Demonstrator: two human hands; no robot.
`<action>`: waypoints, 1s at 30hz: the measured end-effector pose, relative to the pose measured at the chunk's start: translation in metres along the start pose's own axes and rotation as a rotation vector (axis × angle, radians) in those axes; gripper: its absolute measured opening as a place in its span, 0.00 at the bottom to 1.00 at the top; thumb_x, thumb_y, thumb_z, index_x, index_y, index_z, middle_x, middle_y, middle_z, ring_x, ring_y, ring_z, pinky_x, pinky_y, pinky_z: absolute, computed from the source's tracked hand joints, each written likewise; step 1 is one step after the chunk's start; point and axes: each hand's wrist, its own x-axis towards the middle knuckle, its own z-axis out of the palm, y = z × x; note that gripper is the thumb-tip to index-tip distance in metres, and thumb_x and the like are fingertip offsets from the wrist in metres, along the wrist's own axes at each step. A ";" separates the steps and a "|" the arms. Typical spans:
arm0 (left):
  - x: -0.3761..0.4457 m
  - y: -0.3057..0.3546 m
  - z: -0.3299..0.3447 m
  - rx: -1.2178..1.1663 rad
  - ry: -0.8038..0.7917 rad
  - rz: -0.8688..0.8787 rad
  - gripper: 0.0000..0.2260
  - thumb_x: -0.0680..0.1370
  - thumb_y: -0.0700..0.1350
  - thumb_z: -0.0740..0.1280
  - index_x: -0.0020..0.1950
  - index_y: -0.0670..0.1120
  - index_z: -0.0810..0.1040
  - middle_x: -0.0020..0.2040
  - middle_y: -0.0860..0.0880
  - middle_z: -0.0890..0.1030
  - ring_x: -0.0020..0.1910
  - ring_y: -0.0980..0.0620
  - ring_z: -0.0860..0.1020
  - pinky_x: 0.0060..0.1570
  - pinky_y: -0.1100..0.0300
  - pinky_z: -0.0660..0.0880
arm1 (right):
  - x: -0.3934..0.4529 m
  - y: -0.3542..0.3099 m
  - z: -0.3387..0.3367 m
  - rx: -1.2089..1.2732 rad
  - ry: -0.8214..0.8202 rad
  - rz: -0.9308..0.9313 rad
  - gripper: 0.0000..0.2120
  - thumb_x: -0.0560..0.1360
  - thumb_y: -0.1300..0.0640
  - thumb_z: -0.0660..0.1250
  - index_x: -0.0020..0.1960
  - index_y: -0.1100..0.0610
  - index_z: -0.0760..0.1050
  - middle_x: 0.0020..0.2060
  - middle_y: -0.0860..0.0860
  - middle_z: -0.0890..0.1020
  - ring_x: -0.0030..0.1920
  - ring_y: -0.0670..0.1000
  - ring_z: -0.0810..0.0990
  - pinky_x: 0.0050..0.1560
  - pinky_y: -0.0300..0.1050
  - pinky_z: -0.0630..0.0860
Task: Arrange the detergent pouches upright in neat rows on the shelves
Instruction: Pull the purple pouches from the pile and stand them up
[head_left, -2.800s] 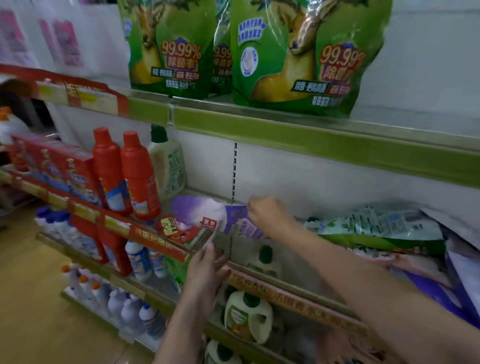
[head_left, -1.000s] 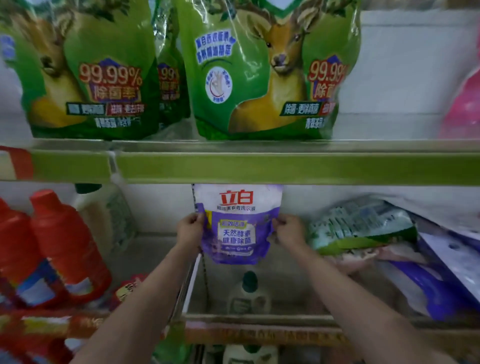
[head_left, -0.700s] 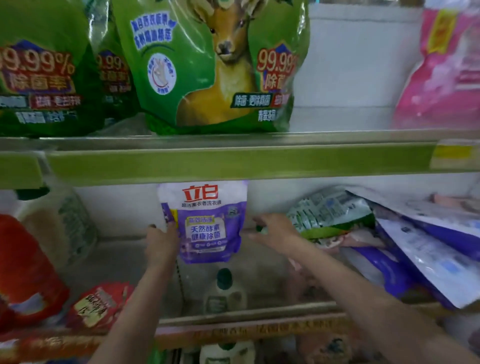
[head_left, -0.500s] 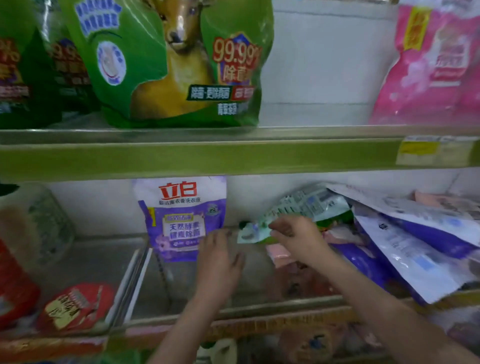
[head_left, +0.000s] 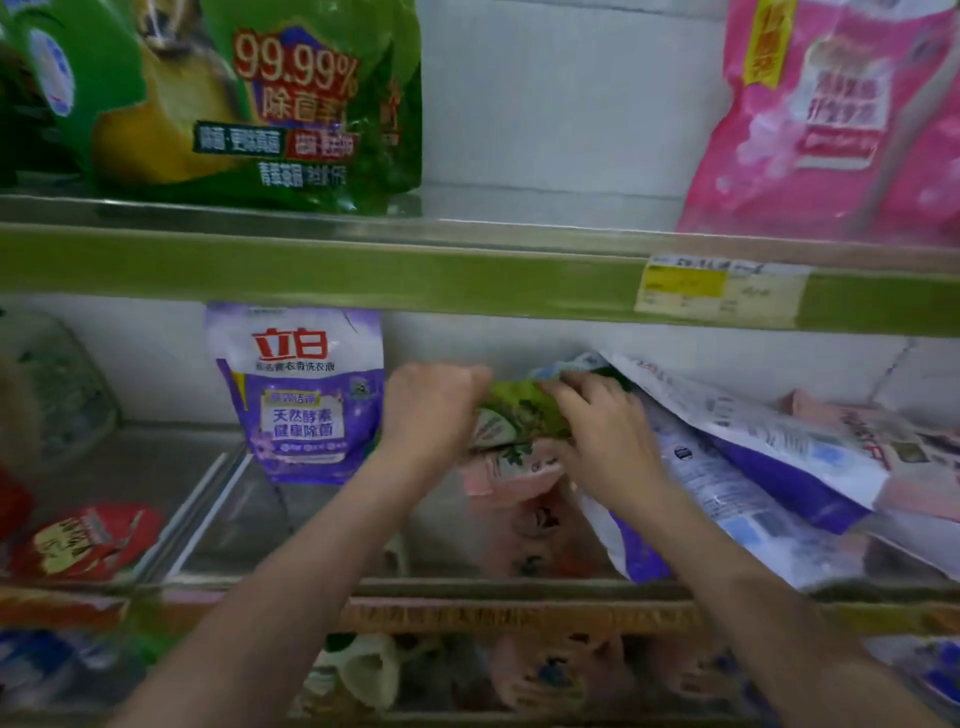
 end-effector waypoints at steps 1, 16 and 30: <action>0.001 0.003 -0.012 0.023 0.060 0.008 0.07 0.71 0.39 0.65 0.44 0.47 0.80 0.36 0.42 0.83 0.37 0.40 0.81 0.31 0.58 0.63 | 0.006 -0.001 -0.005 0.027 -0.001 -0.014 0.28 0.70 0.49 0.69 0.68 0.51 0.68 0.66 0.54 0.72 0.66 0.57 0.68 0.61 0.51 0.67; -0.042 -0.028 -0.095 0.086 0.484 -0.238 0.07 0.63 0.36 0.67 0.34 0.47 0.82 0.30 0.48 0.83 0.35 0.46 0.81 0.47 0.52 0.68 | 0.026 -0.080 -0.005 1.078 0.034 -0.020 0.24 0.62 0.56 0.78 0.29 0.51 0.59 0.25 0.51 0.66 0.30 0.48 0.65 0.30 0.53 0.64; -0.107 -0.083 0.017 -1.384 -0.183 -0.885 0.11 0.77 0.45 0.65 0.59 0.47 0.73 0.60 0.43 0.79 0.51 0.50 0.80 0.47 0.53 0.78 | -0.022 -0.052 0.083 1.526 -0.068 0.442 0.10 0.69 0.68 0.69 0.46 0.56 0.75 0.39 0.48 0.86 0.37 0.47 0.85 0.34 0.38 0.79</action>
